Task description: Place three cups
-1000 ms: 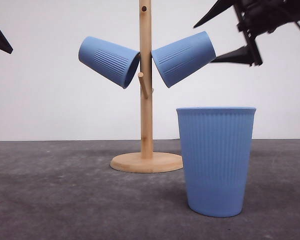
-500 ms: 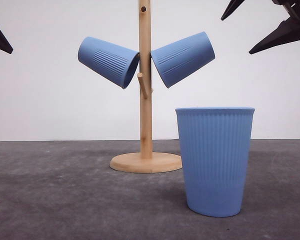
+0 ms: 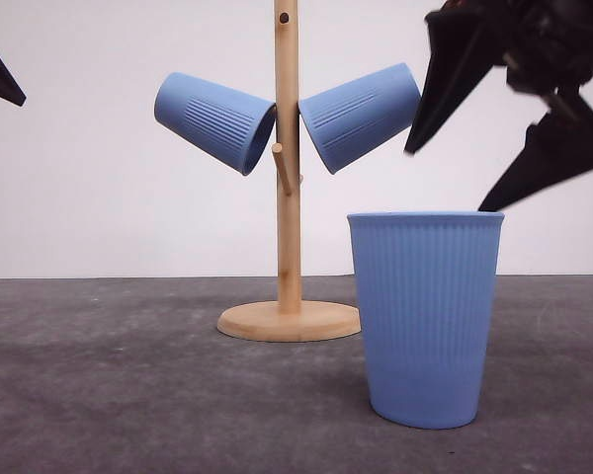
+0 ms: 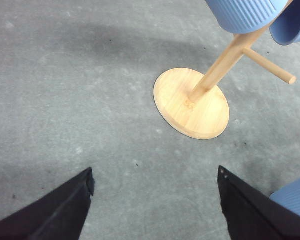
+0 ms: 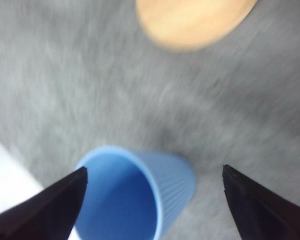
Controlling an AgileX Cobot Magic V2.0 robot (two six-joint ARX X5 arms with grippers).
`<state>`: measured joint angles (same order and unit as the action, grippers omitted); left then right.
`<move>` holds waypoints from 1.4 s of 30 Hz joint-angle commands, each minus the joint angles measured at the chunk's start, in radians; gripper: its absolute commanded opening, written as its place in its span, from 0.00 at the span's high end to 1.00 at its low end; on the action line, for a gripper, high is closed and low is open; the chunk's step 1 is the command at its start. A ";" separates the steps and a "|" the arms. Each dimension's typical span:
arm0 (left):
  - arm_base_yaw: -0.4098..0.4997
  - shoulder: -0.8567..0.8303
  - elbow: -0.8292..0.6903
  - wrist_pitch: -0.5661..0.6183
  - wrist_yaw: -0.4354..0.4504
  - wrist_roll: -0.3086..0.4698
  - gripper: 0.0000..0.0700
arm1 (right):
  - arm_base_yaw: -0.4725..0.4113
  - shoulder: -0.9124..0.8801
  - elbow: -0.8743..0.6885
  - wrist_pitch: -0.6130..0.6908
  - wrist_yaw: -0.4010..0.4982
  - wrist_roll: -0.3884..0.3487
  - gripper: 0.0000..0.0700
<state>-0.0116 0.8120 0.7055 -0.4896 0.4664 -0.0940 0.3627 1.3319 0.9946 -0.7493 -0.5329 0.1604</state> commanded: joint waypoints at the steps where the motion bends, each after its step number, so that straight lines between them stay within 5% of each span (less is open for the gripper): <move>1: -0.003 0.004 0.007 0.007 0.001 0.000 0.34 | 0.014 0.006 -0.006 0.012 0.020 -0.003 0.25; 4: -0.003 0.004 0.007 0.007 0.001 0.000 0.34 | 0.033 0.006 -0.027 0.012 0.058 -0.003 0.26; 9: -0.003 0.004 0.007 0.007 0.000 0.000 0.34 | 0.060 0.007 -0.047 0.017 0.103 0.007 0.41; 16: -0.003 0.004 0.007 0.008 0.001 0.000 0.34 | 0.105 0.008 -0.101 0.047 0.157 0.048 0.44; 28: -0.016 0.004 0.007 -0.001 0.003 -0.001 0.32 | 0.147 0.009 -0.106 0.065 0.161 0.077 0.99; 34: -0.070 0.006 0.008 -0.036 0.066 -0.016 0.31 | 0.134 0.009 -0.096 0.046 0.061 0.085 1.00; 42: -0.147 0.088 0.008 -0.045 0.313 -0.047 0.25 | 0.077 0.009 -0.036 -0.043 -0.159 0.018 1.00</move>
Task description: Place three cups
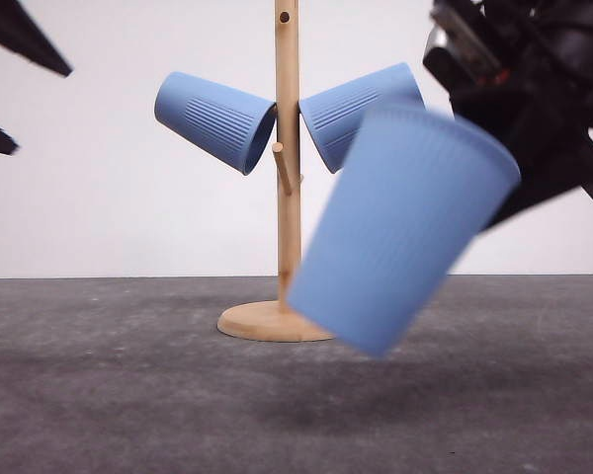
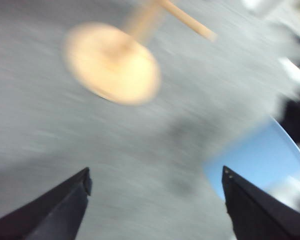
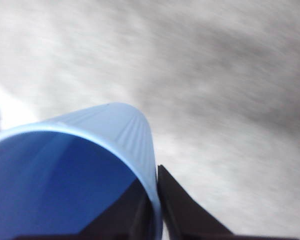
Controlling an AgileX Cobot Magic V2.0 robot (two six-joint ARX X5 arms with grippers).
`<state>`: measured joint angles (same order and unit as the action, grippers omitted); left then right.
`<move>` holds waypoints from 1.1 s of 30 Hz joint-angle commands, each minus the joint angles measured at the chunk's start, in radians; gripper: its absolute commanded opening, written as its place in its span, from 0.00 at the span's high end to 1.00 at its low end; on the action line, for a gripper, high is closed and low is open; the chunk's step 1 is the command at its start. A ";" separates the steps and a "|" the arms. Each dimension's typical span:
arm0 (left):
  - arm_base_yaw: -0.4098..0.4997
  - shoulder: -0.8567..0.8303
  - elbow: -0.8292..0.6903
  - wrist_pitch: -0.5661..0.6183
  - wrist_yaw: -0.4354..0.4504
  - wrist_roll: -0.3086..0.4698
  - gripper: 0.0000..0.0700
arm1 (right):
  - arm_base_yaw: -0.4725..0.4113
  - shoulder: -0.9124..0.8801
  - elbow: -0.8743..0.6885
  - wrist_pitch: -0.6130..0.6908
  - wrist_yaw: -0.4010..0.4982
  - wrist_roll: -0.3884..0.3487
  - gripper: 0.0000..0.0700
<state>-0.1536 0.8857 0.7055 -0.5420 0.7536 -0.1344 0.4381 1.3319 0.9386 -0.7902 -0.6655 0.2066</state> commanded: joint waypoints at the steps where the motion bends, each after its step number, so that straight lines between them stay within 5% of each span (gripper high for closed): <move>1: -0.016 0.032 0.008 0.008 0.052 -0.005 0.25 | -0.003 0.009 0.026 -0.006 -0.055 -0.033 1.00; 6: -0.076 0.132 0.008 0.052 0.198 0.010 0.19 | -0.010 0.009 0.037 -0.008 -0.212 -0.034 1.00; 13: -0.181 0.257 0.010 0.165 0.378 0.010 0.14 | -0.009 0.015 0.038 -0.003 -0.311 -0.031 1.00; 24: -0.364 0.379 0.018 0.332 0.426 0.010 0.14 | -0.008 0.015 0.038 -0.003 -0.464 -0.009 1.00; 33: -0.460 0.396 0.021 0.442 0.458 0.009 0.14 | -0.008 0.015 0.038 -0.005 -0.483 -0.003 1.00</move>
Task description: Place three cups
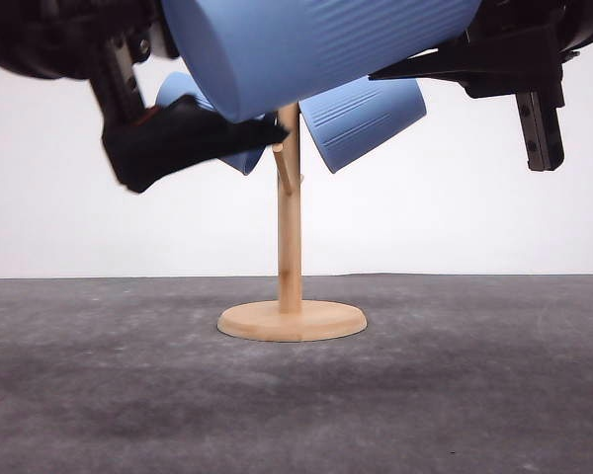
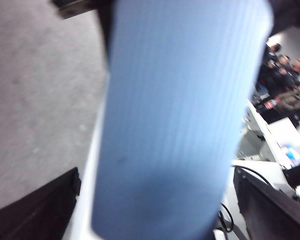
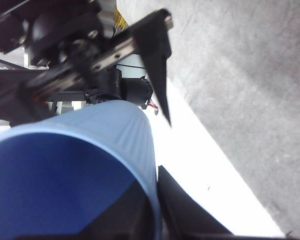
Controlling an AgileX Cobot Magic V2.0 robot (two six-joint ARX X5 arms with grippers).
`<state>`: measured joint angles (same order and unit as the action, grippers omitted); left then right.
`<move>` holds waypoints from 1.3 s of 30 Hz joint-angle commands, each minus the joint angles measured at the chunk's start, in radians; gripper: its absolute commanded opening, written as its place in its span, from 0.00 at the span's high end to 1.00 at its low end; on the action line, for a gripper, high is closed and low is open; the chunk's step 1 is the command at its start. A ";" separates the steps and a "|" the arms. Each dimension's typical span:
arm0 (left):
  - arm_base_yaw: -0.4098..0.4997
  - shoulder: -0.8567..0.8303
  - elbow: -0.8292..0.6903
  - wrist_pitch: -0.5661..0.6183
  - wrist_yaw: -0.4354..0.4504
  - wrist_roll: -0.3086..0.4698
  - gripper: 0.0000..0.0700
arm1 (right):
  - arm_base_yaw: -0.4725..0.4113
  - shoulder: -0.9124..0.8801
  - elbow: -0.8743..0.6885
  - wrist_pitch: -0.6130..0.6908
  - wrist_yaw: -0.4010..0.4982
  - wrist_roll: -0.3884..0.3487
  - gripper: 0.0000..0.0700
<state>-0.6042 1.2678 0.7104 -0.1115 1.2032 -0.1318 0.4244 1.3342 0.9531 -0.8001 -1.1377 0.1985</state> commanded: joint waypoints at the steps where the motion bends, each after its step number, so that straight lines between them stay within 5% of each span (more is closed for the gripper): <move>1: -0.014 0.013 0.017 0.016 0.009 0.007 0.14 | 0.006 0.013 0.023 0.003 -0.011 0.005 1.00; 11: -0.025 0.013 0.017 0.031 0.009 0.006 0.17 | 0.006 0.014 0.023 -0.005 -0.006 0.004 1.00; 17: -0.025 0.013 0.017 0.030 0.009 0.007 0.41 | 0.010 0.014 0.023 -0.005 -0.006 0.004 1.00; 26: -0.025 0.013 0.017 0.030 0.009 0.007 0.45 | 0.025 0.014 0.023 -0.003 -0.004 -0.002 0.99; 29: -0.025 0.013 0.017 0.030 0.009 0.007 0.45 | 0.024 0.014 0.023 0.005 0.009 -0.003 0.91; 33: -0.025 0.013 0.017 0.030 0.009 0.007 0.45 | 0.010 0.014 0.023 0.008 0.014 -0.006 0.65; 39: -0.025 0.013 0.017 0.030 0.008 0.007 0.45 | -0.001 0.012 0.023 0.015 0.012 -0.025 0.64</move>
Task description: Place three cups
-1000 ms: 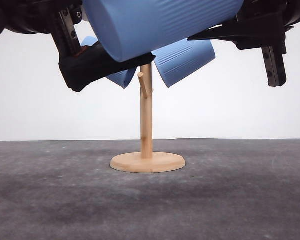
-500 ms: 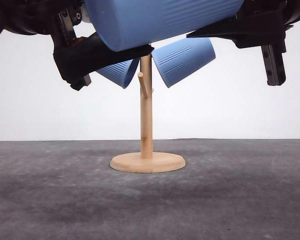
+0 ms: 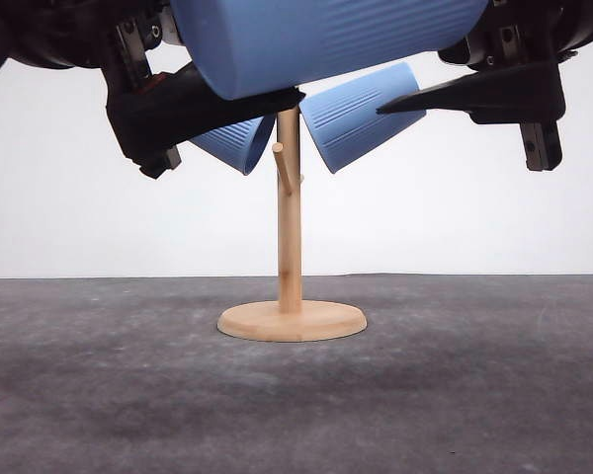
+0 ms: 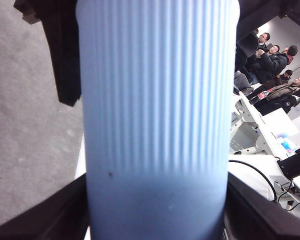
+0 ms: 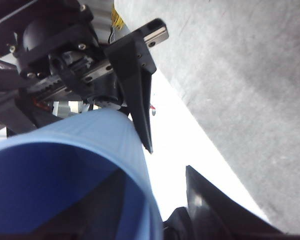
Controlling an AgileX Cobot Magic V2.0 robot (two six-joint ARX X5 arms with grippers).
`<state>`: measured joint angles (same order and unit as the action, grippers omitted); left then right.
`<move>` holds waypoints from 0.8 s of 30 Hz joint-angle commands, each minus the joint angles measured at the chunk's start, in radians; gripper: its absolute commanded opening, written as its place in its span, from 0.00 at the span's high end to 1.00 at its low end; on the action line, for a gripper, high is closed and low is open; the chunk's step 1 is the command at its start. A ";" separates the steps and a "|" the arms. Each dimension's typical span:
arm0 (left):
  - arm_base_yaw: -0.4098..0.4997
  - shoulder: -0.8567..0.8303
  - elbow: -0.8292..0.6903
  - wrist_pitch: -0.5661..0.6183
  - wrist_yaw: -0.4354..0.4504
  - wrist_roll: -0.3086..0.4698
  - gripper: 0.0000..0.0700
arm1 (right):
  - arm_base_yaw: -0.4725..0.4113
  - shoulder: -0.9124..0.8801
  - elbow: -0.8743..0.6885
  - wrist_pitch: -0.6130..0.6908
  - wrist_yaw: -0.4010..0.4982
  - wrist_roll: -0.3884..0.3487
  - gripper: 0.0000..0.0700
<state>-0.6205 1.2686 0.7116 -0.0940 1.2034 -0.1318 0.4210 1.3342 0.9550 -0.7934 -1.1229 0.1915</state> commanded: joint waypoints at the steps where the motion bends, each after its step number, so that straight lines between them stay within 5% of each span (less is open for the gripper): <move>1: -0.009 0.013 0.016 0.012 0.008 0.007 0.45 | -0.002 0.012 0.021 0.008 -0.003 -0.020 0.64; 15: -0.007 0.013 0.016 0.011 -0.091 -0.037 0.44 | -0.204 -0.003 0.071 0.012 -0.080 -0.062 0.60; 19: -0.007 0.013 0.016 0.012 -0.140 -0.134 0.44 | -0.281 -0.003 0.106 0.011 -0.052 -0.069 0.60; 24: -0.001 0.013 0.017 0.013 -0.205 -0.309 0.44 | -0.338 -0.005 0.113 -0.018 0.104 -0.120 0.60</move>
<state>-0.6182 1.2686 0.7116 -0.0935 0.9985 -0.3516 0.0822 1.3240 1.0523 -0.8094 -1.0420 0.1131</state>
